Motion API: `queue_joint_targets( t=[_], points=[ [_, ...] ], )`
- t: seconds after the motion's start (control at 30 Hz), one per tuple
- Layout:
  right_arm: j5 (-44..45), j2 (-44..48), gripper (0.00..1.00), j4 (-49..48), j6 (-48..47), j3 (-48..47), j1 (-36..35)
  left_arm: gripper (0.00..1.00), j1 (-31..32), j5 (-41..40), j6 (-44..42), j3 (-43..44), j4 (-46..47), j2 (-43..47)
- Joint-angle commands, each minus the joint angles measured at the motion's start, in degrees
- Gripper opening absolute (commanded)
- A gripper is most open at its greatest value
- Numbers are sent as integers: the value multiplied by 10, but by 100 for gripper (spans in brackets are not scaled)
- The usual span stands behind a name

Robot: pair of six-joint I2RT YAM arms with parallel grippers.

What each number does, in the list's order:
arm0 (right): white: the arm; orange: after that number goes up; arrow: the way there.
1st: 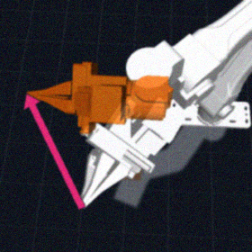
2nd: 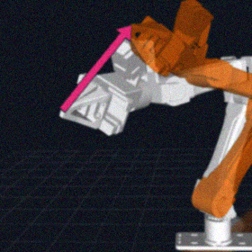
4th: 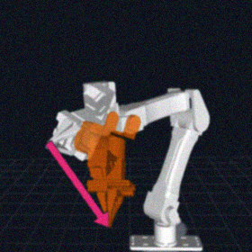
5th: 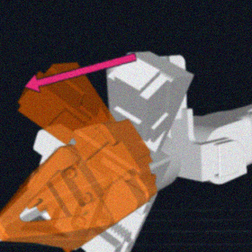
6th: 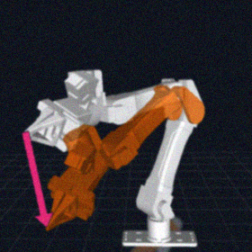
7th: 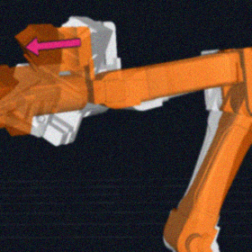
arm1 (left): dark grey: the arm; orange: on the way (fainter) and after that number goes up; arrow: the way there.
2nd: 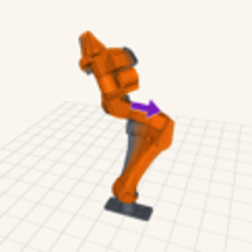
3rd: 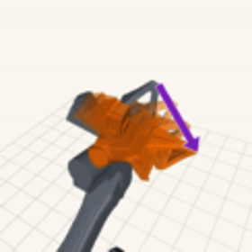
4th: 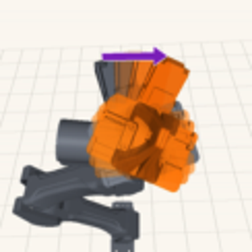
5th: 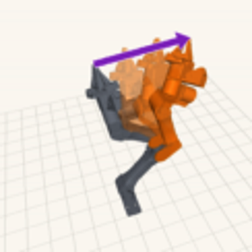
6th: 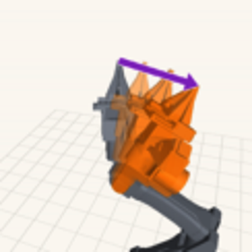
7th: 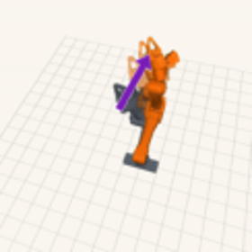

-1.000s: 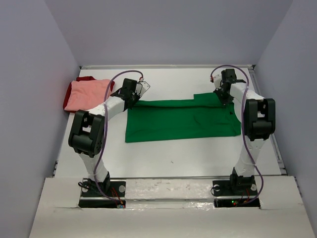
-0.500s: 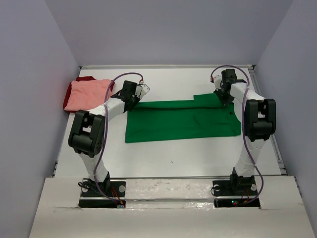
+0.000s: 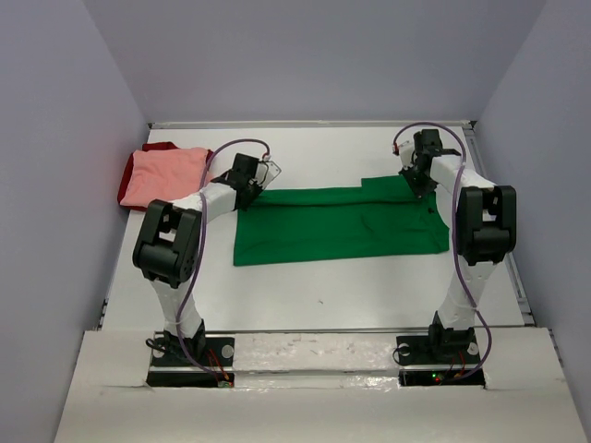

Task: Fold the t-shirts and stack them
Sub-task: Fold the tshirt

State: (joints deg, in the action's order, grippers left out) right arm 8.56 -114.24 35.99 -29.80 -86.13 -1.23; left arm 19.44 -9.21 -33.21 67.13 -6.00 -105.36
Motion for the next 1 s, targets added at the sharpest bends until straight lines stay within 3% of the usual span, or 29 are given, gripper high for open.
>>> queue_joint_targets(
  t=[0.0,0.17,0.27,0.37,0.5,0.53,0.57,0.63,0.67,0.7,0.77,0.8,0.97],
  points=[
    [11,31,0,7,-10,4,0,0,4,-30,-11,6,-1,-5],
    [12,14,0,10,-9,3,0,0,12,-46,-7,7,-4,-15],
    [8,5,0,10,-5,1,0,8,17,-64,-10,8,-2,-27],
    [6,2,0,8,-4,2,0,23,17,-81,-12,8,2,-41],
    [11,-3,0,10,-4,3,0,31,18,-93,-15,9,5,-49],
    [11,-5,2,13,-4,4,0,31,19,-96,-20,9,5,-50],
    [9,-6,14,16,-5,3,0,34,19,-101,-23,8,5,-50],
    [8,-9,30,32,-5,0,0,55,21,-118,-27,6,6,-43],
    [11,-4,34,38,-5,-1,0,62,22,-125,-28,5,6,-38],
    [12,1,40,42,-6,-2,0,76,22,-128,-29,5,6,-33],
    [11,14,44,51,-6,-8,0,84,23,-132,-35,8,2,-19],
    [8,22,46,64,-6,-18,0,99,23,-135,-37,13,0,-2],
    [-7,87,50,108,-5,-71,0,99,22,-132,-51,34,-19,78]
  ],
)
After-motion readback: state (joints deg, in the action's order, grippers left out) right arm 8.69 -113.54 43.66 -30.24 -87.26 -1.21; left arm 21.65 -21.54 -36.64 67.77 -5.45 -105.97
